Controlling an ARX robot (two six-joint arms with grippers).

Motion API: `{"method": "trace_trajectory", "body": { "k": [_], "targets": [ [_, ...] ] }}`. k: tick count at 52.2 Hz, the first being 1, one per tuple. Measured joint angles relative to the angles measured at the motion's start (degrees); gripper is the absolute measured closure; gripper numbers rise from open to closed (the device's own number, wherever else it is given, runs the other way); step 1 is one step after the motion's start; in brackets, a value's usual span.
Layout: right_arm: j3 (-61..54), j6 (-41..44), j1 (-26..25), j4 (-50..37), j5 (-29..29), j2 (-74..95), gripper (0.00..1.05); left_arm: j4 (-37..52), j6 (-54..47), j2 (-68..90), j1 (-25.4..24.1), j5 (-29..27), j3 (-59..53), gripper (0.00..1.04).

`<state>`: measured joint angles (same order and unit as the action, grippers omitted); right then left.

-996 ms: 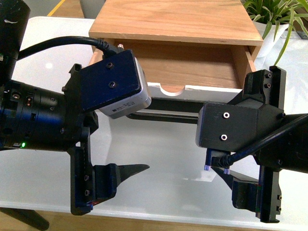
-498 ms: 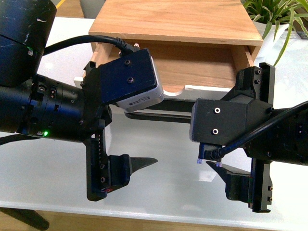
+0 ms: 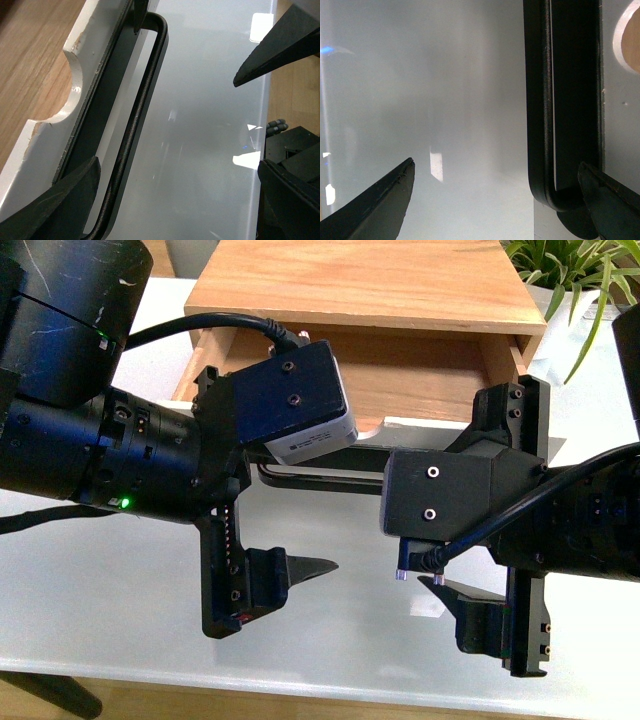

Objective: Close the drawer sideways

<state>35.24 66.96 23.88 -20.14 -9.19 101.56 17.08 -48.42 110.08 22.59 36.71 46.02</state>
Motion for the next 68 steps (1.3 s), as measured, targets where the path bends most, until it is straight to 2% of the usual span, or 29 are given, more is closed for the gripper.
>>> {"method": "trace_trajectory", "body": {
  "k": [68],
  "targets": [
    [6.0, 0.3, 0.1, -0.9, -0.7, 9.3, 0.09, -3.6, -0.8, 8.2, 1.4, -1.1, 7.6, 0.09]
  ]
}}
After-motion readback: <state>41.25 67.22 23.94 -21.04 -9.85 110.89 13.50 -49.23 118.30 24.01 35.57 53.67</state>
